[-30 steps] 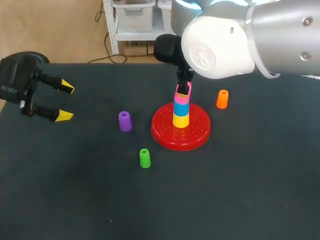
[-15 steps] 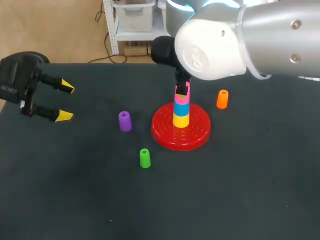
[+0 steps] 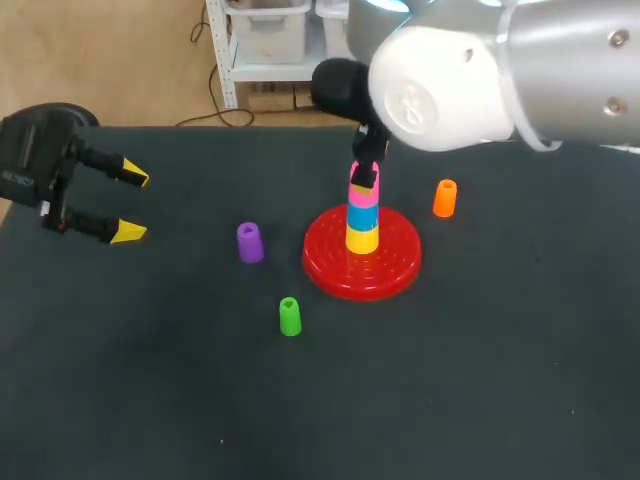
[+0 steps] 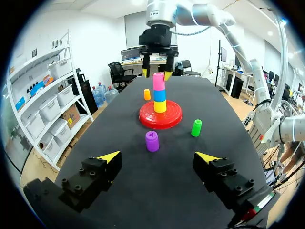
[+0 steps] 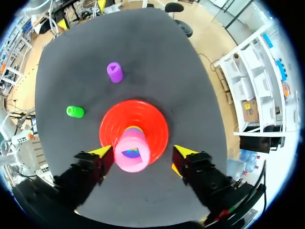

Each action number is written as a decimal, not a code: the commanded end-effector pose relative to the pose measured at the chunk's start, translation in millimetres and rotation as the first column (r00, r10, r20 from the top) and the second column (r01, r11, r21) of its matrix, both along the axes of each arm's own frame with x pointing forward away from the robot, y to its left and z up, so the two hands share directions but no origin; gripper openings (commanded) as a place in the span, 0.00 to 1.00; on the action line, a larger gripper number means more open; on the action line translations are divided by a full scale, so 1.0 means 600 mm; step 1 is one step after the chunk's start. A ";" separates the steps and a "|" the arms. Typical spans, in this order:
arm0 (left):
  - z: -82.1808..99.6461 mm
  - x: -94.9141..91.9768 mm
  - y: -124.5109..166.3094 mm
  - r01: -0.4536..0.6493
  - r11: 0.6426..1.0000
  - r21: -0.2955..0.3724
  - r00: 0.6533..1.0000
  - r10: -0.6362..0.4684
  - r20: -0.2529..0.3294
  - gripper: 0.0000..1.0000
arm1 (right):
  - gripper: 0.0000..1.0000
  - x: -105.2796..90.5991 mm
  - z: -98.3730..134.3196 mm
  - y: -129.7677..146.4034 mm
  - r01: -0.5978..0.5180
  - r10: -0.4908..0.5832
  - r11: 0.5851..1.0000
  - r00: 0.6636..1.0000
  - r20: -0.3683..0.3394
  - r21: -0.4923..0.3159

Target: Pick up and stack the cylinders on the red base in this order: pink,purple,orange,green

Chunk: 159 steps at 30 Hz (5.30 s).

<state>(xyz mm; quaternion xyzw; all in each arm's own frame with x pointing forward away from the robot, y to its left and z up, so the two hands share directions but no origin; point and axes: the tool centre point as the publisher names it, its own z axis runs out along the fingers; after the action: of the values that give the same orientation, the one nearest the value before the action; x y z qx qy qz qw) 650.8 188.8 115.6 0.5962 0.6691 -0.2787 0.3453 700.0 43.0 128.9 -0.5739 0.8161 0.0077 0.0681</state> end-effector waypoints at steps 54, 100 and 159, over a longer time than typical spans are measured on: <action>-0.002 -0.001 0.001 0.001 1.000 -0.003 1.000 -0.001 0.004 1.00 | 1.00 -0.038 0.116 0.154 -0.328 0.314 0.935 0.943 0.111 0.139; -0.002 -0.001 0.001 0.001 1.000 -0.003 1.000 -0.001 0.004 1.00 | 1.00 -0.049 -0.142 0.269 -0.485 0.488 0.872 0.871 -0.051 0.067; -0.002 -0.001 0.001 0.001 1.000 -0.003 1.000 -0.001 0.004 1.00 | 0.00 -0.027 -0.191 0.274 -0.468 0.473 0.881 0.873 -0.117 0.073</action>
<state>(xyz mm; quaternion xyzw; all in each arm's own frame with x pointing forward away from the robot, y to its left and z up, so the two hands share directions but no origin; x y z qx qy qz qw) 650.8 188.7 115.5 0.5962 0.6691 -0.2787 0.3453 684.7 208.3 15.3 -0.7524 0.6538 0.0773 0.0222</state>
